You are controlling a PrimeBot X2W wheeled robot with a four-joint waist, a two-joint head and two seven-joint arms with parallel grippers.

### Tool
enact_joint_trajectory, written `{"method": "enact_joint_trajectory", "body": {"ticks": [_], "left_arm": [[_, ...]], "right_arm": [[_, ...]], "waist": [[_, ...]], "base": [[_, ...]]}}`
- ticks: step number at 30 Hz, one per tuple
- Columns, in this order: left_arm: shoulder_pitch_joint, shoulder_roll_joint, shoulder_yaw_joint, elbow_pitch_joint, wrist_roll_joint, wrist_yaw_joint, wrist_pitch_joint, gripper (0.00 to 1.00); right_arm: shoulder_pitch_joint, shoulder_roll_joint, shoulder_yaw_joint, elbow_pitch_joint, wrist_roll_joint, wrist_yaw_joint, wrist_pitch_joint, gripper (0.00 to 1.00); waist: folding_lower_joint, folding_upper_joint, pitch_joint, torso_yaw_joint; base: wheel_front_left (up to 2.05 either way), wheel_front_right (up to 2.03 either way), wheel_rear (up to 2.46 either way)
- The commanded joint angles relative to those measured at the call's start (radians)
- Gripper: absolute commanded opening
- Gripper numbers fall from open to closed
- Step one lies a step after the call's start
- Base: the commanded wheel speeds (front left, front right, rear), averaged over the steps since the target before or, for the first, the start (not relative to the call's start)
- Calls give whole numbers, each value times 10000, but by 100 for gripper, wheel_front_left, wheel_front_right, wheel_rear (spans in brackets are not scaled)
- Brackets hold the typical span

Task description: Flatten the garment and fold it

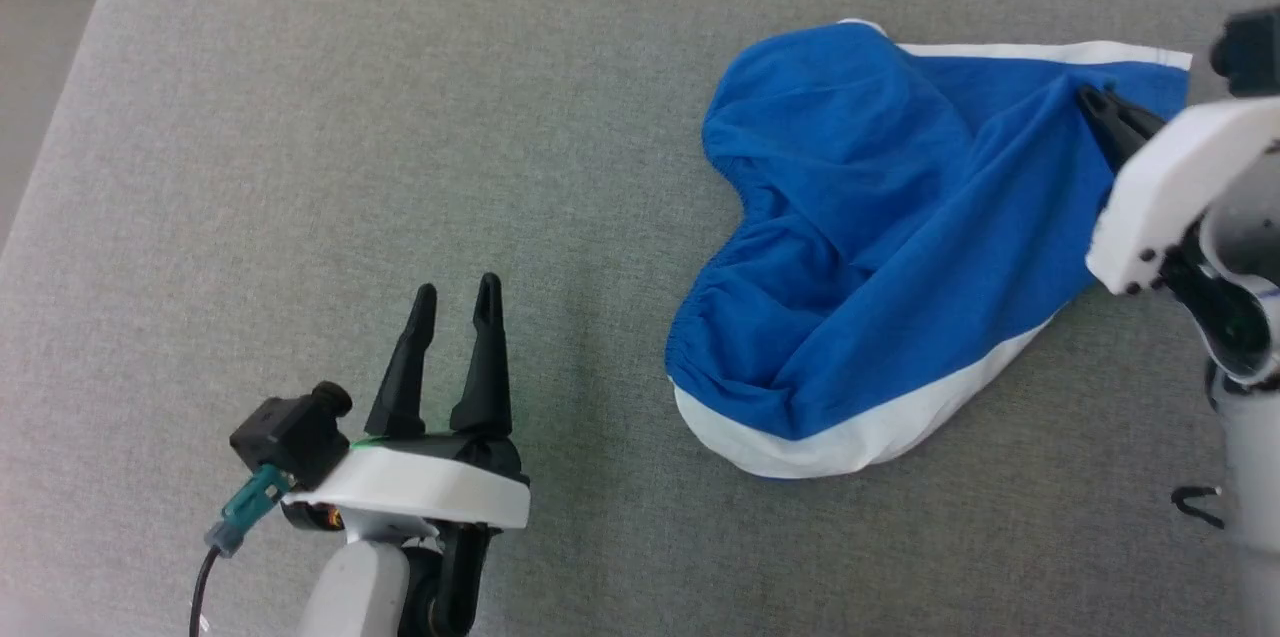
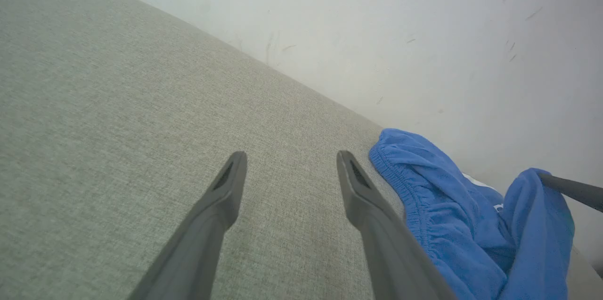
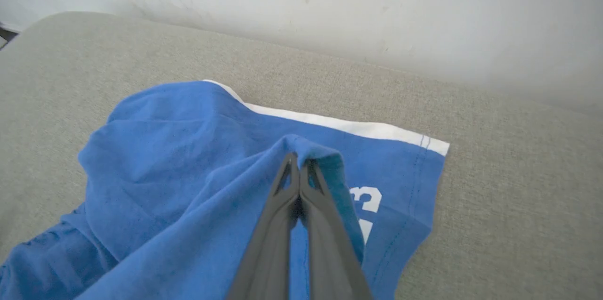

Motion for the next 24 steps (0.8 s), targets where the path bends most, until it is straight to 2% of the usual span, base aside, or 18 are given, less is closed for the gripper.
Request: {"method": "enact_joint_trajectory", "body": {"ticks": [1,3,4,5,7,11,15,20,24], "left_arm": [[-231,-9,-52,24,-98,-63,-47,100],[-329,-9,-95,61,-119,-73,-47,100],[-374,-9,-117,86,-126,-75,-47,100],[-414,-9,-138,108,-136,-71,-47,100],[-491,-9,-178,149,-152,-64,-47,100],[-514,-9,-142,214,-102,-57,-47,100],[-311,-9,37,236,41,-60,-47,100],[131,-9,192,200,257,-48,-47,100],[504,-9,303,2,460,-33,-47,100]], "right_arm": [[-463,-7,233,640,-207,-7,-382,0],[-823,-64,536,1358,-388,-7,-812,18],[-959,-66,687,1682,-449,-7,-1024,21],[-1075,-77,793,2004,-502,-7,-1199,31],[-1302,-204,1074,2490,-583,-7,-1534,100],[-1420,-534,1639,2724,-401,-7,-1976,100],[-746,-805,1669,2016,302,-7,-1995,100],[1246,-670,622,84,811,-7,-2031,100],[3244,131,-552,-1625,132,-7,-2987,100]], "waist": [[-1,0,248,156],[-1,0,360,194],[-1,0,388,201],[-1,0,411,204],[-1,0,439,191],[-1,0,252,17],[-1,0,-211,-290],[-1,0,-875,-741],[-1,0,-1178,-1108]], "base": [[0,0,0],[0,0,0],[0,0,0],[0,0,0],[0,0,0],[0,0,0],[0,0,0],[0,0,0],[0,0,0]]}}
